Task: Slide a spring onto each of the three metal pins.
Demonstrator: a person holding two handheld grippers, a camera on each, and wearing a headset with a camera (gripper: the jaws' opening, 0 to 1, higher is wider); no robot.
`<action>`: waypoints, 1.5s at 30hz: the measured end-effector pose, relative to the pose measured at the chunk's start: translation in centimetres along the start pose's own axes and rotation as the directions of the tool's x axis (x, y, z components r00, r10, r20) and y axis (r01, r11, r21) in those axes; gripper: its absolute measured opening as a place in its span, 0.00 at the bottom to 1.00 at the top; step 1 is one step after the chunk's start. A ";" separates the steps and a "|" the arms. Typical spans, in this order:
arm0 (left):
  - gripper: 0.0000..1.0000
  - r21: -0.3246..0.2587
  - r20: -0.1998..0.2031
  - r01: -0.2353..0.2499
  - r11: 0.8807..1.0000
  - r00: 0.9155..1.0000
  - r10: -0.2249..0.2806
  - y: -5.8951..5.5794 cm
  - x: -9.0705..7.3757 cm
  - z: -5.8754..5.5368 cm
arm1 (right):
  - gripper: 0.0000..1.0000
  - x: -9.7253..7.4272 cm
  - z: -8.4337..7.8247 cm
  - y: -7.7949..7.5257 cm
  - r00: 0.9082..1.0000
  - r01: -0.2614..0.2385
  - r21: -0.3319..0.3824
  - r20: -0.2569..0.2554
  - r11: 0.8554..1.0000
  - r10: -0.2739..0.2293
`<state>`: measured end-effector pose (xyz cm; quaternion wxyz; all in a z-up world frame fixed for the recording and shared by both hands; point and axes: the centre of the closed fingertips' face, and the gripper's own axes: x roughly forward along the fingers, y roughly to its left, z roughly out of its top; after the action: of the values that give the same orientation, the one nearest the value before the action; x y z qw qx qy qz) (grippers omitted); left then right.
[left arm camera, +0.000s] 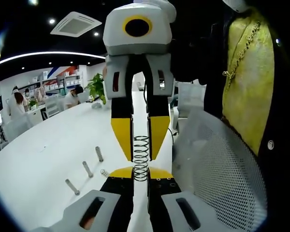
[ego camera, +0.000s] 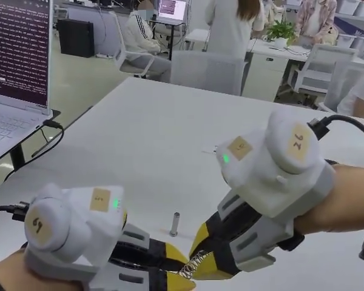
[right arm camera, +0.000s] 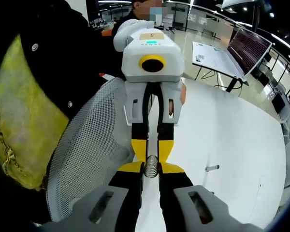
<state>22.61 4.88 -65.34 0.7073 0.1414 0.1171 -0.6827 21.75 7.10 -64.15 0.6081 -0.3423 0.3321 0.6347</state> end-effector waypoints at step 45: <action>0.51 -0.147 -0.044 -0.111 0.983 0.993 0.106 1.9 -1.0 -1.3 | 0.08 -1.1 -2.6 -1.8 0.995 0.045 0.029 -0.095 0.999 -0.042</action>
<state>24.49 6.30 -66.13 0.7498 0.1067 0.1725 -0.6298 23.63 4.38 -64.60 0.6104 -0.3696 0.3628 0.5993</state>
